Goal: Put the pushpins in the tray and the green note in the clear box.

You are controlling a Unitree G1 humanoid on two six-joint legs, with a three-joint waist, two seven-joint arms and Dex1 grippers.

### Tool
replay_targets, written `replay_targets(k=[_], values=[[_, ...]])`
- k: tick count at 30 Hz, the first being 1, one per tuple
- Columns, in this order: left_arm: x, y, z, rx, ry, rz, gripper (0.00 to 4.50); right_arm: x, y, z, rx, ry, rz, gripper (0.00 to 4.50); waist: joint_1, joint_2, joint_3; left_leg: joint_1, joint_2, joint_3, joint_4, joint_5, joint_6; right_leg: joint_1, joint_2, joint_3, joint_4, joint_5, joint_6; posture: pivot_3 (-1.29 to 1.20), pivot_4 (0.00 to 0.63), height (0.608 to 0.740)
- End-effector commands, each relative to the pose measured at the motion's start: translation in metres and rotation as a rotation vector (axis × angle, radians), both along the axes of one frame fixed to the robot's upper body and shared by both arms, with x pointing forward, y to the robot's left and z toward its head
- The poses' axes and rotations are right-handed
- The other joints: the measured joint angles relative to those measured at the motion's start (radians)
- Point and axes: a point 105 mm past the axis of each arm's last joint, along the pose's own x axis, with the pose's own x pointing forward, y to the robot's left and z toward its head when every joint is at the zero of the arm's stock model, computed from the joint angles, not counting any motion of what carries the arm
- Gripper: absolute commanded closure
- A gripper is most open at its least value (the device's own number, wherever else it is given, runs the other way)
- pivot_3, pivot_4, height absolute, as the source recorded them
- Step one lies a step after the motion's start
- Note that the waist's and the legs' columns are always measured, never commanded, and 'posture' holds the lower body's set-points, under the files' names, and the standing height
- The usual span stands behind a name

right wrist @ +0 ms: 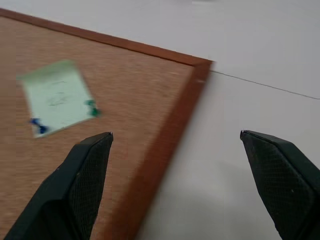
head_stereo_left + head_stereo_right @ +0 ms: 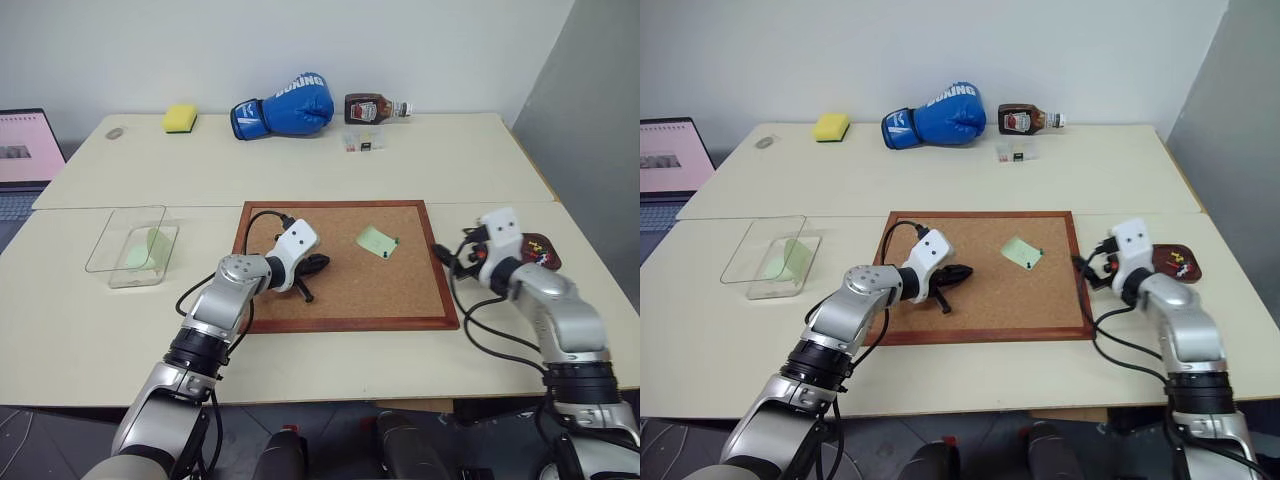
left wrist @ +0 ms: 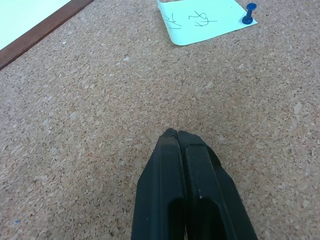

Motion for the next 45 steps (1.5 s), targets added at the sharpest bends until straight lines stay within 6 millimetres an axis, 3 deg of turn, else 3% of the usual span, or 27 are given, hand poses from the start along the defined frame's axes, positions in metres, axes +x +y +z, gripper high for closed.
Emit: replay_targets(k=[1, 5, 15, 18, 27, 38, 45], values=[[-0.006, 0.005, -0.023, 0.057, 0.08, 0.001, 4.5, 0.012, 0.017, 0.013, 0.005, -0.063, 0.045, 0.17, 0.001, 0.0, 0.0, 0.0, 0.0, 0.0, 0.0, 0.0, 0.0, 0.0, 0.0, 0.0, 0.0, 0.0, 0.0, 0.0, 0.15, 0.74], [-0.007, 0.007, -0.023, 0.061, 0.078, 0.001, 4.5, 0.025, 0.036, 0.004, 0.001, -0.053, 0.085, 0.17, 0.002, 0.0, 0.0, -0.001, 0.0, 0.0, 0.0, 0.0, 0.0, 0.0, 0.0, 0.0, -0.001, 0.0, 0.0, 0.0, 0.15, 0.74], [-0.009, 0.014, -0.026, 0.069, 0.083, 0.024, 4.5, 0.046, 0.039, -0.009, -0.031, -0.05, 0.051, 0.17, -0.001, 0.0, 0.0, 0.0, 0.0, 0.0, -0.001, 0.0, 0.0, 0.0, 0.0, 0.0, 0.0, 0.0, 0.0, 0.0, 0.15, 0.74], [-0.01, 0.014, -0.026, 0.07, 0.082, 0.026, 4.5, 0.047, 0.04, -0.01, -0.026, -0.055, 0.052, 0.57, -0.002, 0.0, 0.0, 0.0, 0.0, 0.0, -0.001, 0.0, 0.0, 0.0, 0.0, 0.0, 0.0, 0.0, 0.0, 0.0, 0.15, 0.74], [-0.009, 0.013, -0.024, 0.074, 0.075, 0.019, 4.5, 0.048, 0.044, -0.009, -0.04, -0.082, 0.068, 2.53, -0.003, 0.0, 0.0, 0.0, 0.0, 0.0, -0.001, 0.0, 0.0, -0.001, 0.0, 0.0, 0.0, 0.0, 0.0, 0.0, 0.15, 0.74], [-0.007, 0.01, -0.024, 0.078, 0.07, 0.005, 4.5, 0.043, 0.049, -0.003, 0.013, -0.108, 0.093, 4.47, -0.002, 0.0, 0.0, 0.0, 0.0, 0.0, -0.001, 0.0, 0.0, 0.0, 0.0, 0.0, 0.0, 0.0, 0.0, 0.0, 0.15, 0.74], [-0.007, 0.01, -0.025, 0.083, 0.071, 0.005, 4.5, 0.038, 0.05, 0.013, 0.041, -0.174, 0.104, 4.47, 0.0, 0.0, 0.0, -0.001, 0.0, 0.0, -0.001, 0.0, 0.0, 0.0, 0.0, 0.0, 0.0, 0.0, 0.0, 0.0, 0.15, 0.74]])
